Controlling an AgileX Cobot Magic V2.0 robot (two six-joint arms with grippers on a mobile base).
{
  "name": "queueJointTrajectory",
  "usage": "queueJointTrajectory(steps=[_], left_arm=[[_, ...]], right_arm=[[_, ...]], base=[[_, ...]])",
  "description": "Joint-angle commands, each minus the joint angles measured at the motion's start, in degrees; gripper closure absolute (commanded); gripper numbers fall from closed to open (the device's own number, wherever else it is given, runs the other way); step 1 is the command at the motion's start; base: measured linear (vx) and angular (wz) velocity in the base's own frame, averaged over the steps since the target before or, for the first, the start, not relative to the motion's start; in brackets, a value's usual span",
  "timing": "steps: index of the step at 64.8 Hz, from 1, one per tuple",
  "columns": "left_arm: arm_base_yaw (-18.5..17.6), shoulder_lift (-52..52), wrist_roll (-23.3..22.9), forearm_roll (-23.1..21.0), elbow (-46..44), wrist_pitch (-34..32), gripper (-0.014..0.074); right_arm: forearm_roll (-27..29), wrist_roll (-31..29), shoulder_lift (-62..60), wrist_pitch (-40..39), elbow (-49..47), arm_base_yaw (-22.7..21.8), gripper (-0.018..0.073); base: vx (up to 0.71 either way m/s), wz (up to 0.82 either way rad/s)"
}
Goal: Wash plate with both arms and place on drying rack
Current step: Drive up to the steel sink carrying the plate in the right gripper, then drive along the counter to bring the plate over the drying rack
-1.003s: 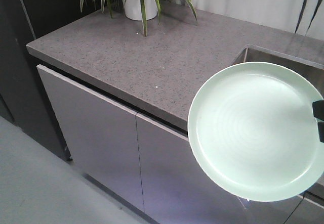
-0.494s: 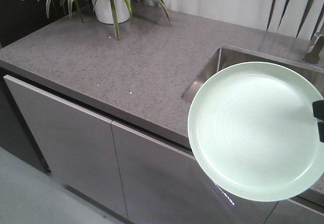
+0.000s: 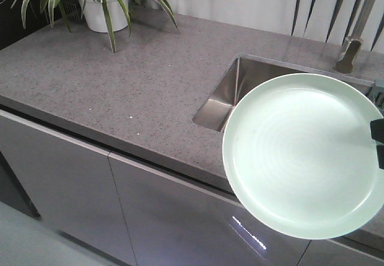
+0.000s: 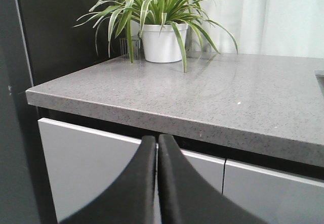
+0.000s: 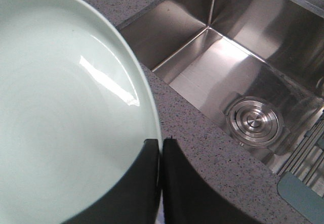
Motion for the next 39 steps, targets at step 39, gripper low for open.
queueJointTrajectory(steps=[39], left_arm=[[-0.4, -0.9, -0.2, -0.5, 1.2, -3.9, 0.0602]], right_arm=[[0.7, 0.0, -0.3, -3.7, -1.6, -0.3, 0.0566]], base=[[0.02, -0.07]])
